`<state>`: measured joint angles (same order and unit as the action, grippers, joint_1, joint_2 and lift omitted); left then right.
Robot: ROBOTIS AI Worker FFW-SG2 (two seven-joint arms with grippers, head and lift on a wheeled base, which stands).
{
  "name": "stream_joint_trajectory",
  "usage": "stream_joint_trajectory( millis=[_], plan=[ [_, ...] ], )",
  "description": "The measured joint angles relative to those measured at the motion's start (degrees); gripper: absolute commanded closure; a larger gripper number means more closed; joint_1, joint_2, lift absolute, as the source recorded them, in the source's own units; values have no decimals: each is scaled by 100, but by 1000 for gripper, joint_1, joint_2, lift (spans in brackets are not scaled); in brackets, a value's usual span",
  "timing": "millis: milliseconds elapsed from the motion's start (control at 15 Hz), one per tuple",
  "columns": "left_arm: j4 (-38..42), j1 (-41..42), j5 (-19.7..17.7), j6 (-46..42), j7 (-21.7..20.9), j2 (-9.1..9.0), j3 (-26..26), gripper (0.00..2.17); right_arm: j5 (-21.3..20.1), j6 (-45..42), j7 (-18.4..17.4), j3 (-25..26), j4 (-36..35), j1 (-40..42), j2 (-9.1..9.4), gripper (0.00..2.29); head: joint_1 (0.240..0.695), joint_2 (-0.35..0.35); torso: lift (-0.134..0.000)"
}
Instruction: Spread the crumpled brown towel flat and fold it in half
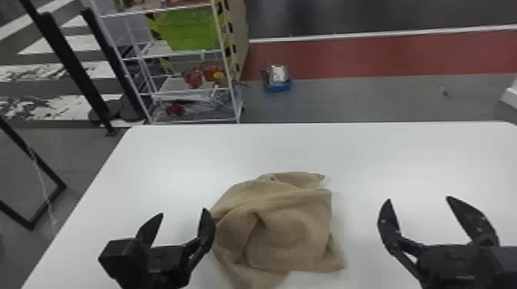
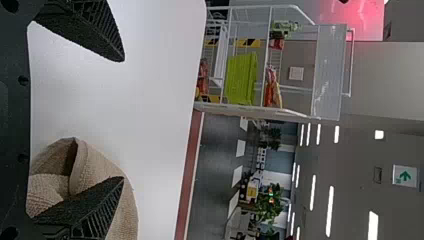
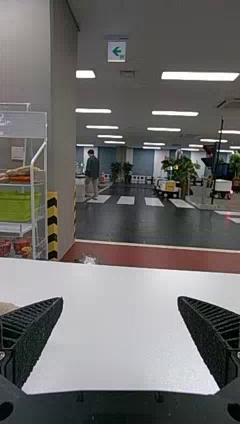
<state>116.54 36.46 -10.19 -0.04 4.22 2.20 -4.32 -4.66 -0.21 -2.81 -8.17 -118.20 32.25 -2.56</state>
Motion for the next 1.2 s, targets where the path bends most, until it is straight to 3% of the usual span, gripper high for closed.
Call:
stream_joint_trajectory(
  millis=[1200],
  plan=[
    [253,156,91,47,-8,-14,62,26,4,-18,0,-74,-115,112,-52,19,695,175,-123]
  ],
)
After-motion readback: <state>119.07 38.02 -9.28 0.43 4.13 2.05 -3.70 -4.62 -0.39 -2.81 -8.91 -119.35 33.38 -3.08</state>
